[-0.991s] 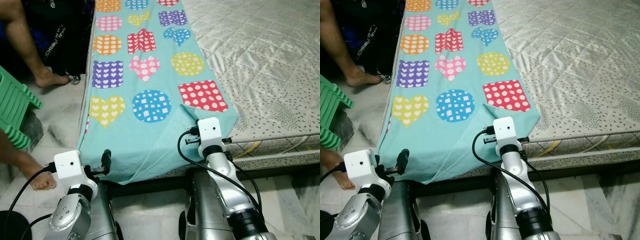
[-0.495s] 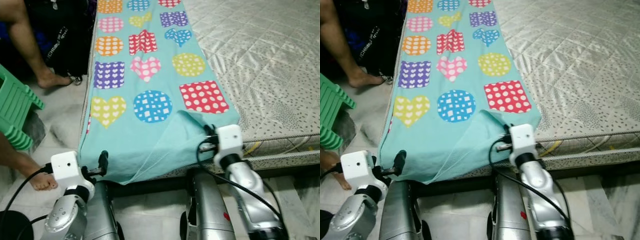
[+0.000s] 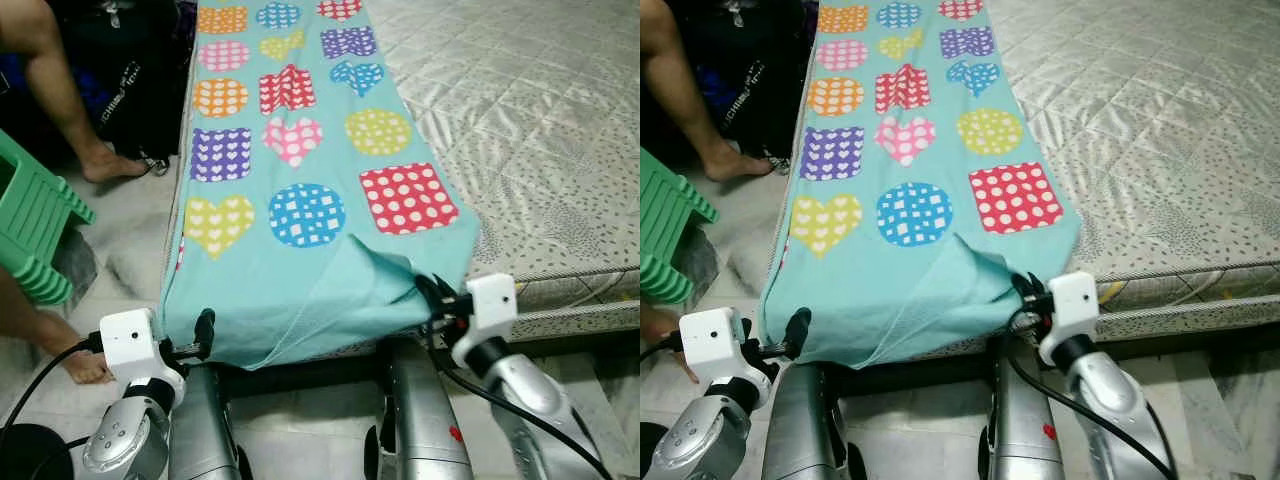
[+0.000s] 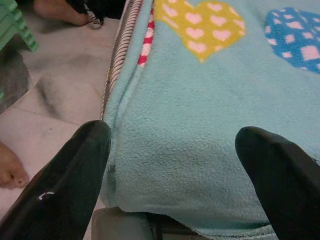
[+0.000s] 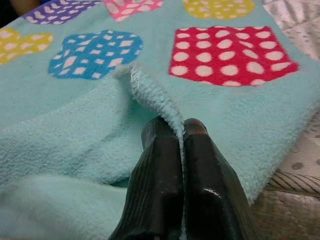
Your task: Clean up the room
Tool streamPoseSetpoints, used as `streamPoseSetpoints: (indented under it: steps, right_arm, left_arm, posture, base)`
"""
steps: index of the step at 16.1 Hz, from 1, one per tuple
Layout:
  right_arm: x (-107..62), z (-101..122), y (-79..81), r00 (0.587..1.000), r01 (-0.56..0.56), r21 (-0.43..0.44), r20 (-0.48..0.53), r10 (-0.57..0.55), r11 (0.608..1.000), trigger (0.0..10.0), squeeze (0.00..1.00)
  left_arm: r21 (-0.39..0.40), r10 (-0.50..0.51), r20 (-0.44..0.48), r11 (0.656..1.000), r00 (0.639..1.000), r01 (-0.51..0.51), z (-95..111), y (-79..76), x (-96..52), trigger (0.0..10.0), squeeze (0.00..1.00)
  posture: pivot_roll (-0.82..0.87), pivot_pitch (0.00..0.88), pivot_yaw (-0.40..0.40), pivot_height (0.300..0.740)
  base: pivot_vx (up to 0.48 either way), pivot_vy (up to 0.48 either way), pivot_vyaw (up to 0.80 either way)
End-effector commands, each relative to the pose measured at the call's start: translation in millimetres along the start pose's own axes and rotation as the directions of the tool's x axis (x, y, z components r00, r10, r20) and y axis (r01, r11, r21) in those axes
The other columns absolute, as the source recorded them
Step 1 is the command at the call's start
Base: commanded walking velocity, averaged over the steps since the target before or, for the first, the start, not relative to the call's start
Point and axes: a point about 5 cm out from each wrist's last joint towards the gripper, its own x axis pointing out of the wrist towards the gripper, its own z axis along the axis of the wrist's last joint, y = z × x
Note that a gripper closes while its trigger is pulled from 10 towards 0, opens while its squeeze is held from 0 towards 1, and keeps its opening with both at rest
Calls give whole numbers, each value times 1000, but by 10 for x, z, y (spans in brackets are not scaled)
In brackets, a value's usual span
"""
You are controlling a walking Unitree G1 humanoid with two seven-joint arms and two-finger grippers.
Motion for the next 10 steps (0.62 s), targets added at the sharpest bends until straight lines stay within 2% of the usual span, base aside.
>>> streamPoseSetpoints:
  steps: [1,3,4,5,8,9,10]
  right_arm:
    - [-66,16,-46,1000,0,4,-11,1,1000,0,0]
    - [-100,-5,-84,999,14,5,-38,-13,1000,0,0]
    - [-123,-16,-81,999,6,16,-54,-5,1000,1176,0]
    - [-143,-31,-73,998,2,22,-69,0,1000,0,0]
    - [-196,-96,-85,994,7,49,-106,-2,999,0,0]
    - [-208,-108,-100,994,10,52,-110,-4,999,1059,0]
    - [-221,-117,-128,993,16,51,-115,-10,999,4235,0]
  left_arm:
    - [8,4,-12,1000,1000,-4,-8,30,-28,10000,0]
    - [10,3,-13,1000,1000,-2,-7,35,-21,10000,0]
    - [12,2,-14,1000,1000,-2,-6,41,-18,10000,0]
    - [14,3,-15,1000,1000,-3,-3,50,-17,10000,0]
    - [18,6,-17,1000,1000,-6,-3,71,-19,10000,0]
    - [19,6,-17,1000,1000,-6,-2,75,-17,10000,0]
    - [20,6,-17,1000,1000,-6,-1,78,-16,10000,0]
  posture:
    - [-37,154,35,482]
    - [-38,154,38,482]
    - [-38,153,41,482]
    - [-40,153,43,482]
    - [-38,151,46,482]
    - [-39,150,47,482]
    - [-40,149,48,482]
  base:
    - [0,0,0]
    - [0,0,0]
    - [0,0,0]
    - [0,0,0]
    - [0,0,0]
    - [0,0,0]
    - [0,0,0]
